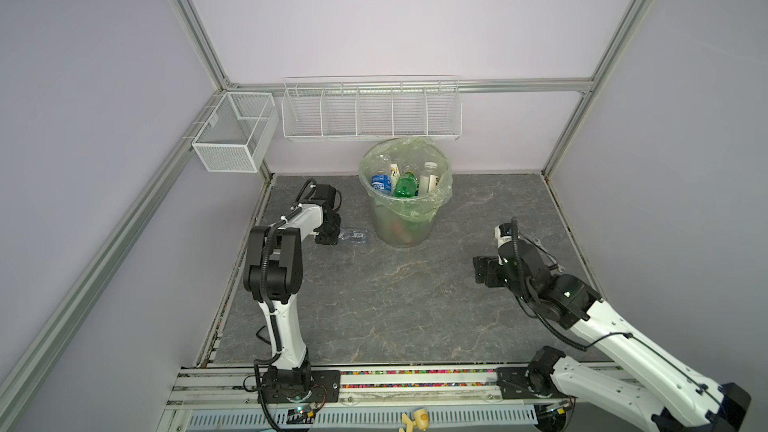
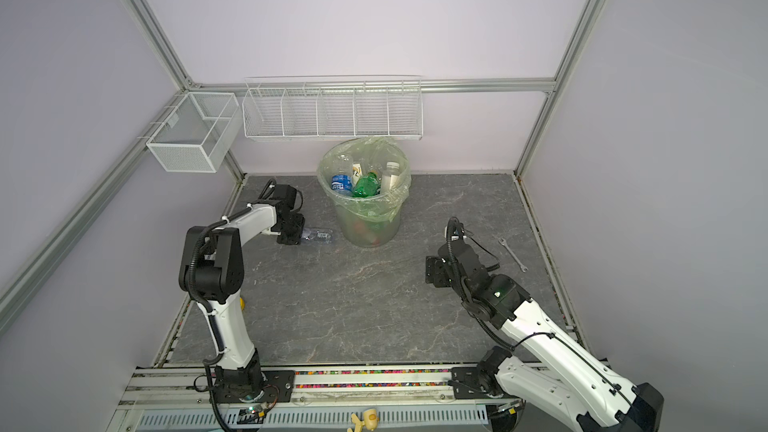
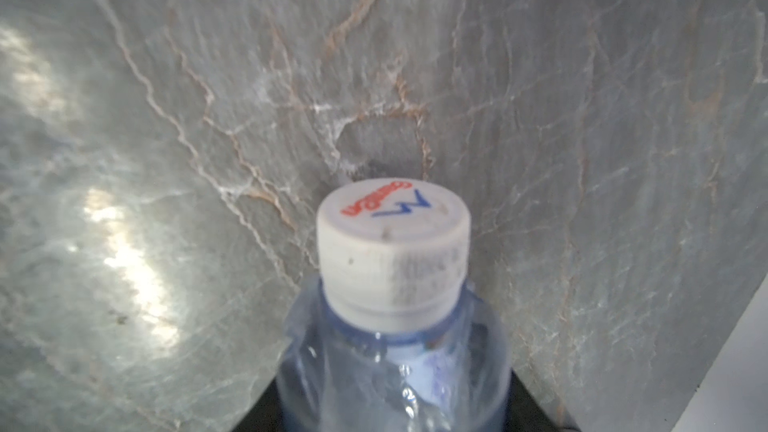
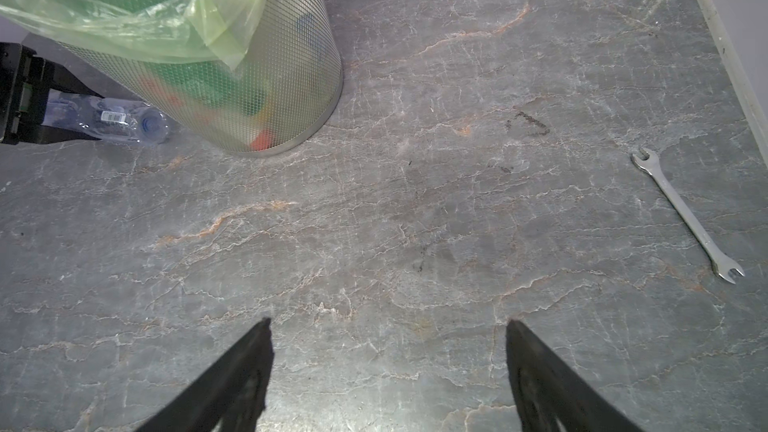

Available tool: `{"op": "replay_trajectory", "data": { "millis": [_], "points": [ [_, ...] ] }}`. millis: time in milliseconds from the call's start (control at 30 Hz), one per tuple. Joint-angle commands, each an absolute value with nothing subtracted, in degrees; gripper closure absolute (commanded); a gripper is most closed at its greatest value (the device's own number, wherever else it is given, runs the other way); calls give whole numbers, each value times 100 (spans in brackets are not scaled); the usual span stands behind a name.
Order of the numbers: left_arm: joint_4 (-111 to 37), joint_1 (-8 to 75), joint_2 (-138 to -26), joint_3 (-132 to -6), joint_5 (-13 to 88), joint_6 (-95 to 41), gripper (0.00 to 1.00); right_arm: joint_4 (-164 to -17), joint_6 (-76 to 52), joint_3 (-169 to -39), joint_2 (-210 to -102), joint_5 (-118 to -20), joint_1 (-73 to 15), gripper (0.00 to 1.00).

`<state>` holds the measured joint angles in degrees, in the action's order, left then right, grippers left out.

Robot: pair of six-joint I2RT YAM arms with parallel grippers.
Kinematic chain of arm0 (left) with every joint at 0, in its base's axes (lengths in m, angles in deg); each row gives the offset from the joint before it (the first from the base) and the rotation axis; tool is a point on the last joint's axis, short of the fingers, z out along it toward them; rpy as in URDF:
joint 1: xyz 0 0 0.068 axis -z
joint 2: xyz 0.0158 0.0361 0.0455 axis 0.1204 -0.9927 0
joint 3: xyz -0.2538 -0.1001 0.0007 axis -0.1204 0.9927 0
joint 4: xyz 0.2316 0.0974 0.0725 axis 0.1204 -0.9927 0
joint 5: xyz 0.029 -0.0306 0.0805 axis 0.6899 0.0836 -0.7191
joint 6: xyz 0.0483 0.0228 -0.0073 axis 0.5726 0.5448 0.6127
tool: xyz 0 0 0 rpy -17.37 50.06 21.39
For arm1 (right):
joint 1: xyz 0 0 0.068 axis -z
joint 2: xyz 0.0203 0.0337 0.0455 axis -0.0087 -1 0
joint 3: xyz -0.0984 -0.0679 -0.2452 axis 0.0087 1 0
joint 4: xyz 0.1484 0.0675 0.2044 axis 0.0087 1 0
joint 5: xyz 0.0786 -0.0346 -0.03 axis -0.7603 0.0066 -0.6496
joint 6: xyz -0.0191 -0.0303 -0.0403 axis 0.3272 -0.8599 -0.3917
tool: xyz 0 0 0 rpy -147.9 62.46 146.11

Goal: Throw the plastic bottles in the bin
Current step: 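Close the left gripper around the clear water bottle, then lift the clear bottle with the left gripper and carry it over the bin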

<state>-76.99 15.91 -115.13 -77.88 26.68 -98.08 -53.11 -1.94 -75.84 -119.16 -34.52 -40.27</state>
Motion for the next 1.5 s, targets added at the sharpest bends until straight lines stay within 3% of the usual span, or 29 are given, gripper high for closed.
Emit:
{"op": "replay_trajectory", "data": {
  "millis": [0,600,1467],
  "points": [
    [-7639,1545,-11361,-7550,2812,-9534,56,-5303,-130,-7674,-12055,-3413,-3989,11],
    [-7494,1491,-10411,-6955,3047,-7750,61,-5532,120,-8020,-13078,-3701,-3989,11],
    [-7382,1491,-7834,-6381,3617,-5343,57,-6002,283,-8191,-14508,-3946,-3907,11]
  ]
}}
